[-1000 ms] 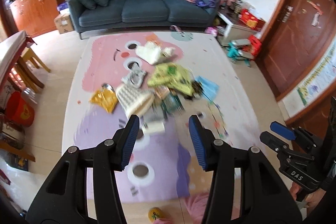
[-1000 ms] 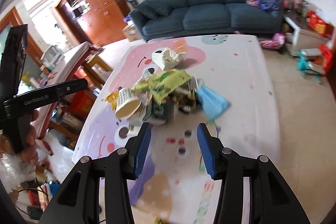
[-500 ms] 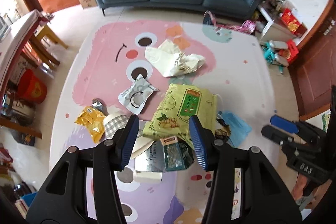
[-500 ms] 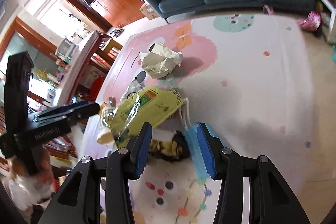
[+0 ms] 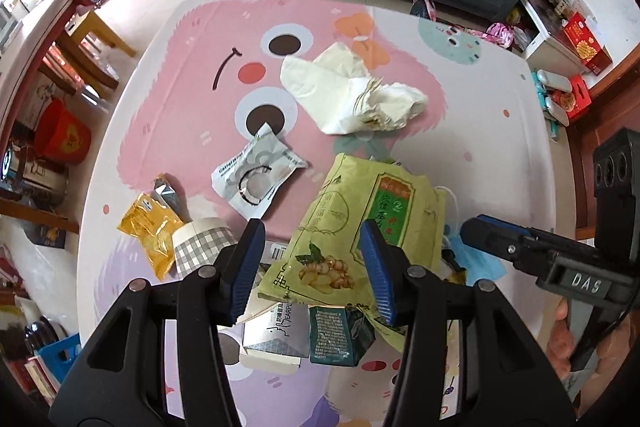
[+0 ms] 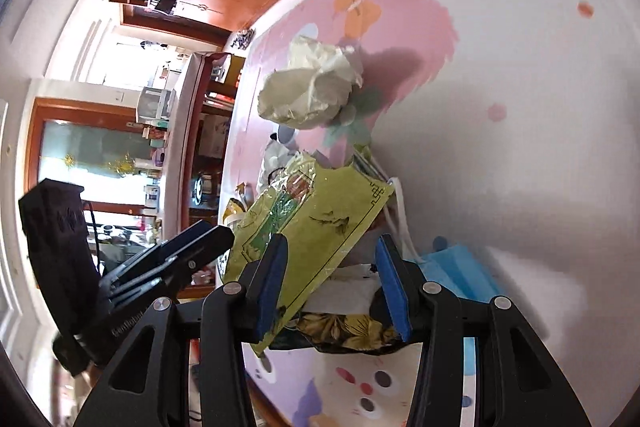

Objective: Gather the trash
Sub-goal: 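Grasp the yellow-green snack bag with the right tool and lift it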

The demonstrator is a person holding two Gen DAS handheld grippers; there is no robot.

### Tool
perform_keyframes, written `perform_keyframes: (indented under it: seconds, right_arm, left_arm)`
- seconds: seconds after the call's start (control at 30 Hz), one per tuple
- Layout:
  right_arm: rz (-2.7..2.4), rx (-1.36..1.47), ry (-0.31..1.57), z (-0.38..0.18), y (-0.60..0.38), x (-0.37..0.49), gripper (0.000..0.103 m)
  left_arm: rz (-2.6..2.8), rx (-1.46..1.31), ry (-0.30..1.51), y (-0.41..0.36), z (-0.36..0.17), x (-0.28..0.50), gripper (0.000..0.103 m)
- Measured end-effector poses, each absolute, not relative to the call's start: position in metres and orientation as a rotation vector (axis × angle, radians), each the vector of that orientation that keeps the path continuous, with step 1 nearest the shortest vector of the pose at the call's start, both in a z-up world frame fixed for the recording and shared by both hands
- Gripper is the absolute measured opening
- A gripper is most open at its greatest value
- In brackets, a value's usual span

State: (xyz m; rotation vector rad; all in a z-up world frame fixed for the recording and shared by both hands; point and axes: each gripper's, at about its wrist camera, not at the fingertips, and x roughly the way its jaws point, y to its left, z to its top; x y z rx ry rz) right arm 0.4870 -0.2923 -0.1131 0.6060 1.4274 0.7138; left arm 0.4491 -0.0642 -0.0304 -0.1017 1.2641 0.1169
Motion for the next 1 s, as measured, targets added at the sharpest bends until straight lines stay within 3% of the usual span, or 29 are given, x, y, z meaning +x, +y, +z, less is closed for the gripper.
perform_keyframes:
  seconds: [0.2,0.53,0.73,1.0]
  right_arm:
    - [0.701,0.721,1.494,-0.142,-0.280,0.496,0.049]
    - [0.701,0.822,1.448,-0.165,-0.257,0.510,0.048]
    - [0.750,0.731,1.353,-0.144,-0.244,0.502,0.018]
    - [0.806,0.594,1.208,-0.089,-0.244,0.481,0.009]
  left_arm:
    - [0.132,-0.110,1.277,-0.061,-0.042,0.449,0.046]
    - [0.145,-0.157,1.287,-0.055,-0.056,0.453,0.046]
    - [0.139,-0.173,1.283,-0.056,-0.058,0.451,0.046]
    - [0.137,-0.186,1.245,-0.052,-0.040,0.435,0.046]
